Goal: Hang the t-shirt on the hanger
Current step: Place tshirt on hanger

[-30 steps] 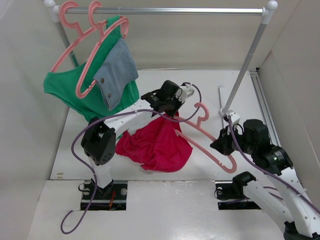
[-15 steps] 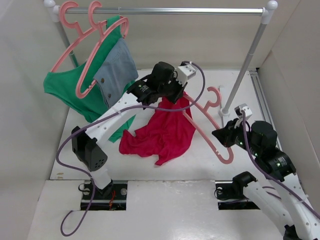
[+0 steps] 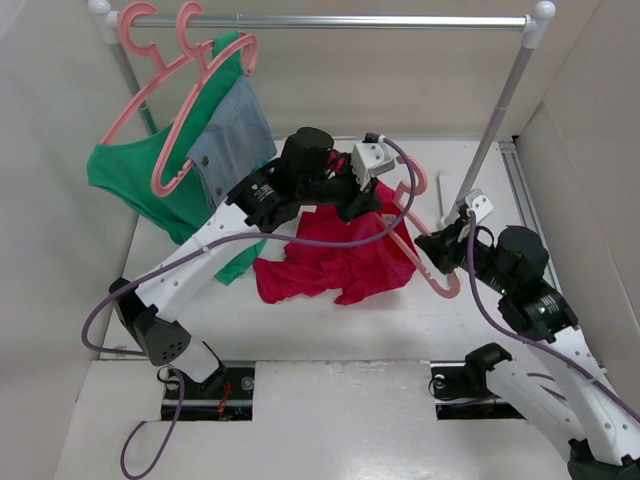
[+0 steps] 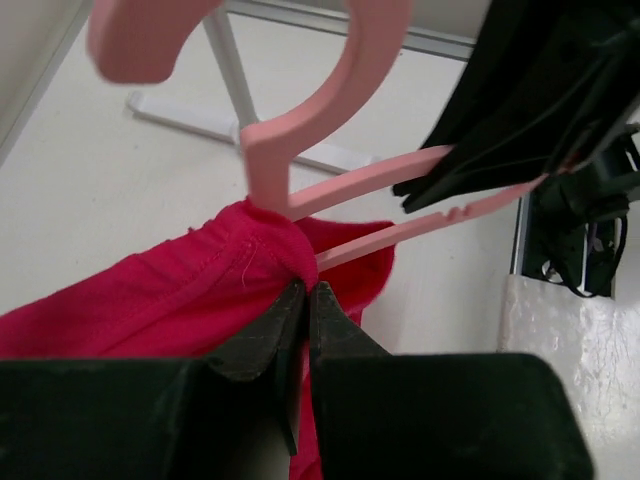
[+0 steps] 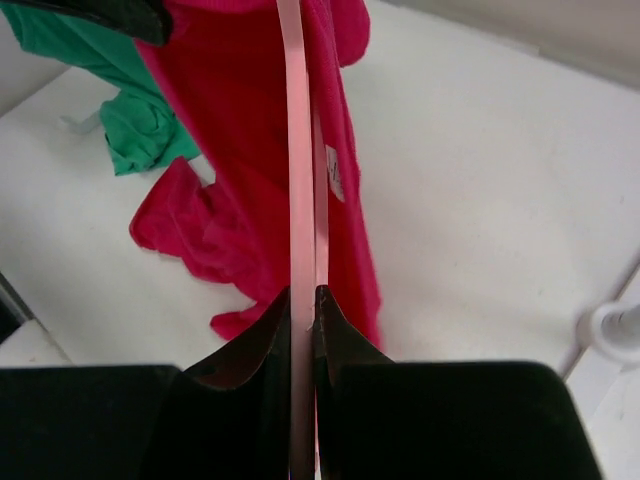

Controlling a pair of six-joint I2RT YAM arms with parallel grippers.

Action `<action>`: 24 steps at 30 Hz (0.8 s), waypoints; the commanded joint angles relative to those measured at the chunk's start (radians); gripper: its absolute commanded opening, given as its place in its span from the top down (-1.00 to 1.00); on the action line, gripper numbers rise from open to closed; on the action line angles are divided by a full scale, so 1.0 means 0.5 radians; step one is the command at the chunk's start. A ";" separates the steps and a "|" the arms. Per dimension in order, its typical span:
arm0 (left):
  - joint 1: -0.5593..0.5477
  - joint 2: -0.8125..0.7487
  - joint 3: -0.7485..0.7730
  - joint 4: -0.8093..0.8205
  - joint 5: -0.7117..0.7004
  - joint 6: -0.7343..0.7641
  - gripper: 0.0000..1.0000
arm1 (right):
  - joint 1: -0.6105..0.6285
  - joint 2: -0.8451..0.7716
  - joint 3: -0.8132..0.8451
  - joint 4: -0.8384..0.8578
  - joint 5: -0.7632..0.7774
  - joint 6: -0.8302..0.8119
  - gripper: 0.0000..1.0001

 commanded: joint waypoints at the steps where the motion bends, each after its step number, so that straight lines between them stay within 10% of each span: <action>1: -0.029 -0.107 0.015 0.013 0.285 0.115 1.00 | 0.002 0.012 -0.063 0.418 -0.088 -0.248 1.00; 3: -0.029 -0.107 0.058 -0.075 0.358 0.259 0.99 | 0.002 -0.006 -0.082 0.470 -0.130 -0.285 1.00; 7: -0.047 -0.153 0.058 -0.213 0.337 0.602 0.20 | 0.002 -0.122 -0.183 0.547 -0.167 -0.334 1.00; 15: -0.029 -0.374 0.040 -0.257 0.184 1.270 0.03 | 0.002 -0.261 -0.370 0.645 -0.281 -0.291 1.00; 24: 0.106 -0.506 -0.533 0.181 0.183 1.661 -0.63 | 0.002 -0.202 -0.331 0.704 -0.465 -0.273 1.00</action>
